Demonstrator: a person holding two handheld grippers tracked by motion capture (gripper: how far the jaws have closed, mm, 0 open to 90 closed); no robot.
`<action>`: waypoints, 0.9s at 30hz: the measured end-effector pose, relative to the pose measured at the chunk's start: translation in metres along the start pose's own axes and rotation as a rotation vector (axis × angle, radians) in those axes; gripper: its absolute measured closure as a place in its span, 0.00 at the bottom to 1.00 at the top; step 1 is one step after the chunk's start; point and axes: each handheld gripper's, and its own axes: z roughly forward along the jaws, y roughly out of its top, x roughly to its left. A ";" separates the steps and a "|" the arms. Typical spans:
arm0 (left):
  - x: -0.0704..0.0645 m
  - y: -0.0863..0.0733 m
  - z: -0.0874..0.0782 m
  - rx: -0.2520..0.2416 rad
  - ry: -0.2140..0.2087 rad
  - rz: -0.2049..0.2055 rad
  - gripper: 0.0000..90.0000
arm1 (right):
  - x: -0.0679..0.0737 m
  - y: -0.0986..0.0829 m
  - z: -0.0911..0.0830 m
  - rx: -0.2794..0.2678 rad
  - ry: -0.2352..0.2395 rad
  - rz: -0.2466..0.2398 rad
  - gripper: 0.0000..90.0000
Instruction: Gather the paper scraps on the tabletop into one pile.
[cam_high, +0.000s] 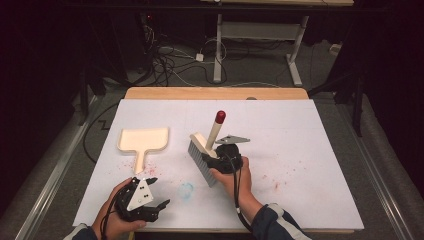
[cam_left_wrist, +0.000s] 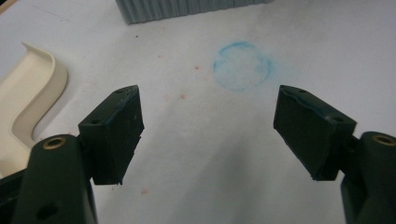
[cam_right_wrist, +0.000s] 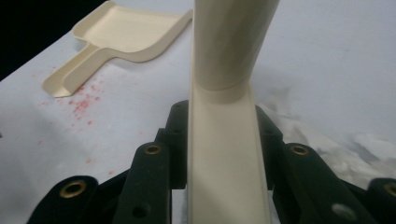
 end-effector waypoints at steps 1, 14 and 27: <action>-0.001 0.000 0.001 0.008 -0.006 0.000 0.26 | -0.003 -0.001 -0.001 0.001 -0.008 0.008 0.75; -0.006 0.002 0.005 0.035 -0.029 0.021 0.26 | -0.043 -0.011 -0.032 -0.016 -0.108 0.117 0.75; -0.005 0.002 0.004 0.031 -0.033 0.024 0.26 | -0.041 -0.005 -0.063 -0.052 -0.093 0.062 0.75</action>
